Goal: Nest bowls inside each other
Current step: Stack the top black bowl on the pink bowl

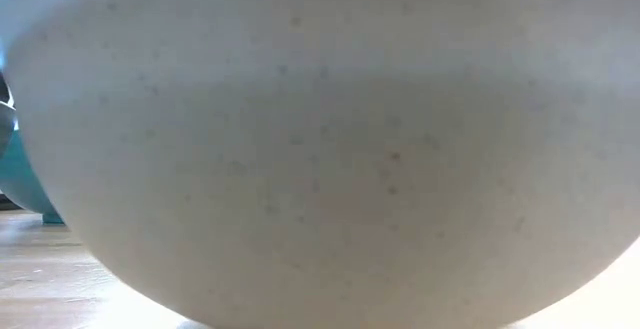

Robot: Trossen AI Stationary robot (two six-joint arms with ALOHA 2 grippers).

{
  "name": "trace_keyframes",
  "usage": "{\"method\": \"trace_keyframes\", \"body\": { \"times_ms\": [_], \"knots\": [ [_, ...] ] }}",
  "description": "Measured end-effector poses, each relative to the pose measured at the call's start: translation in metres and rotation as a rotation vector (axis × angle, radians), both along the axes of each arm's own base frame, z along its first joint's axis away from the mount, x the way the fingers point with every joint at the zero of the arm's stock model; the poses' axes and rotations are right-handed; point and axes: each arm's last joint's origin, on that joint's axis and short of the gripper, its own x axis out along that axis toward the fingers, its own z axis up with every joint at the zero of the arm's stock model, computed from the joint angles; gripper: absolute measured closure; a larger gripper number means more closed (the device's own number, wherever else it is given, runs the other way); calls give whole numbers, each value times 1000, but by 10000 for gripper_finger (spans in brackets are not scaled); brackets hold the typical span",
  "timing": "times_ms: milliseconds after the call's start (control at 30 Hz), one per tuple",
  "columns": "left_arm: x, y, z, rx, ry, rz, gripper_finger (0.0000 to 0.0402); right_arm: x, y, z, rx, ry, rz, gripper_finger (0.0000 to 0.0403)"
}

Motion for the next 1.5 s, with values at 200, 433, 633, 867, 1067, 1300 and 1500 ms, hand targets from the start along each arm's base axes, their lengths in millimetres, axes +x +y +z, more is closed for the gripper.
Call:
{"method": "trace_keyframes", "body": {
  "times_ms": [200,433,633,867,1067,1300,1500],
  "knots": [
    [0,0,0,-32,4,-10,402,0,0,0,-1,0,0,351],
    [1,1,0,-24,-12,-23,402,0,0,0,-2,0,1,351],
    [5,3,-3,-23,-25,-30,402,0,0,0,-2,-1,1,351],
    [13,7,-16,-8,6,-37,402,0,0,0,-5,-4,1,351],
    [10,8,-14,-8,25,-31,401,0,0,0,-6,-4,2,351],
    [13,8,-14,-11,-4,-25,401,0,0,0,-8,-3,2,351],
    [18,8,-11,-39,-49,42,366,0,0,0,-4,-1,1,351]
  ]
}}
